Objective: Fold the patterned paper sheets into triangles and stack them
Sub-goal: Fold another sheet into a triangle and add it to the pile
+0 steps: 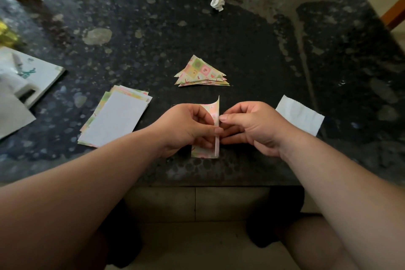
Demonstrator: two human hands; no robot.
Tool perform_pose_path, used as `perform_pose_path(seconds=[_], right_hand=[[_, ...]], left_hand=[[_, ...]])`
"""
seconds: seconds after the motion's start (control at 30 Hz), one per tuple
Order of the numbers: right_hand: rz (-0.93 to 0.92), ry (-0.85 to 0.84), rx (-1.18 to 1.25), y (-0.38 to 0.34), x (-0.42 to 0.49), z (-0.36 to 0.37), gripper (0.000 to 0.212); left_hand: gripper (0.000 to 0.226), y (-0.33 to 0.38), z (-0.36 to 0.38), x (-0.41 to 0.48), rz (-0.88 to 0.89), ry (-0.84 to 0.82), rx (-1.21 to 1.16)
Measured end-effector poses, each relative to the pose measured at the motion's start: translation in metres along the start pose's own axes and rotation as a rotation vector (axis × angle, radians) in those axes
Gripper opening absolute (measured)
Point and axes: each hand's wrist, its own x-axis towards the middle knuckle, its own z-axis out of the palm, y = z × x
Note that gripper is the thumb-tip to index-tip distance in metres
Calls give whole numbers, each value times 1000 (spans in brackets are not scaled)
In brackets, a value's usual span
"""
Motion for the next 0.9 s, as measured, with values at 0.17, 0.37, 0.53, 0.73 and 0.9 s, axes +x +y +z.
perform_pose_path(seconds=[0.17,0.37,0.53,0.73,0.9], right_hand=[[-18,51,-94,3,4,-4,12],[-8,-54,30,2,0,-5,16],[-8,-73,33,1,-1,-7,20],[13,-39,12,-1,-2,-7,15],[28,-23,5,1,-1,-8,10]], left_hand=[[30,4,2,-3,-22,22,92],[48,7,11,-5,-14,81,293],[43,8,12,-4,-3,94,270],[34,9,10,-5,-25,61,277],[32,12,10,-5,-41,45,287]])
